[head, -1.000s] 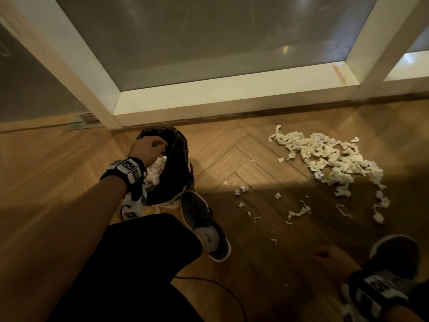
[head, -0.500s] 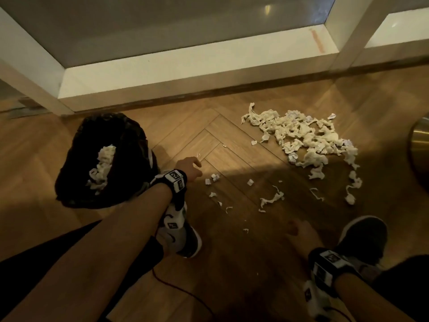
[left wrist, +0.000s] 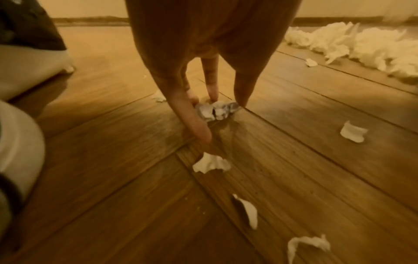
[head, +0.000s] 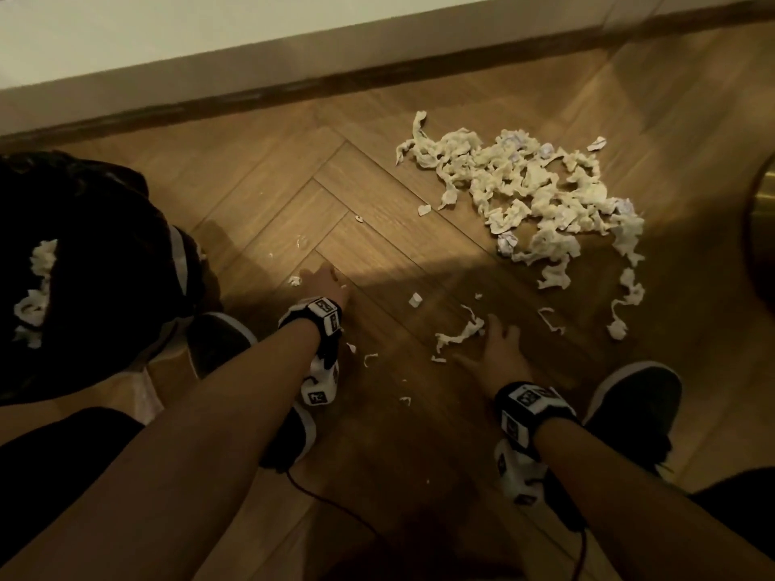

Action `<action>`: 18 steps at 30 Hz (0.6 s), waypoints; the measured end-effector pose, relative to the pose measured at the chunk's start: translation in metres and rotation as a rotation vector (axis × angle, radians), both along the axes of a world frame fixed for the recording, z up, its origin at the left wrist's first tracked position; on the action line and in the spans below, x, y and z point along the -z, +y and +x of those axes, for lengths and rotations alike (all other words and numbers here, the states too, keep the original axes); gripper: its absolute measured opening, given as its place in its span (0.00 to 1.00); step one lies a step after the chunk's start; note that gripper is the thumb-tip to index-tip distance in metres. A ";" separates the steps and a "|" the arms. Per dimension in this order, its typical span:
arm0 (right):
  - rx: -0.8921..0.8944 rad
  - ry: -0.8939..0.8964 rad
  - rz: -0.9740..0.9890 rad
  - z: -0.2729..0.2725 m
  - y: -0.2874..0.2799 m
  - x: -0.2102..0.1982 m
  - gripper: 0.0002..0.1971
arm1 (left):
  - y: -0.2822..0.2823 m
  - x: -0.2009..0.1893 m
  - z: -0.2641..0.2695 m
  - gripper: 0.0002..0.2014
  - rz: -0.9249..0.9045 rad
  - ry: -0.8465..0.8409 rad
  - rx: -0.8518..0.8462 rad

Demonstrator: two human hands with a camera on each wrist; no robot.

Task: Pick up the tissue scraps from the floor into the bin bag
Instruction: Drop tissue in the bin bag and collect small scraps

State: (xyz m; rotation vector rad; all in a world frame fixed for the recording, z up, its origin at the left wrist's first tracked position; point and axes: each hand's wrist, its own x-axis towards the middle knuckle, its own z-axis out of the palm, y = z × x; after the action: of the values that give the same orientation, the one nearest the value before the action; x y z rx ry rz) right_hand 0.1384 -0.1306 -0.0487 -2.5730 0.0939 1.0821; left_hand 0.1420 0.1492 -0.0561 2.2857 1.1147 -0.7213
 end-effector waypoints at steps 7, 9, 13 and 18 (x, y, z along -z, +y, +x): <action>-0.285 -0.078 -0.056 0.024 0.036 0.019 0.28 | -0.001 0.019 -0.004 0.03 -0.082 -0.086 -0.030; -0.358 -0.087 -0.068 0.031 0.041 0.022 0.19 | 0.005 0.012 -0.008 0.06 -0.141 -0.124 -0.136; -0.430 0.016 -0.045 0.049 0.038 0.028 0.16 | 0.018 0.001 -0.020 0.14 -0.076 -0.113 -0.131; -0.418 -0.085 0.112 0.057 0.039 0.016 0.07 | 0.018 0.009 -0.047 0.21 -0.126 0.101 -0.032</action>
State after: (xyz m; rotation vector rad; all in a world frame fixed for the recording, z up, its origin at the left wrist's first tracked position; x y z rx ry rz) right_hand 0.1956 -0.0913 -0.0649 -2.5930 -0.5322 1.0735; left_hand 0.0948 0.1672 -0.0656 2.1417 1.1159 -0.8776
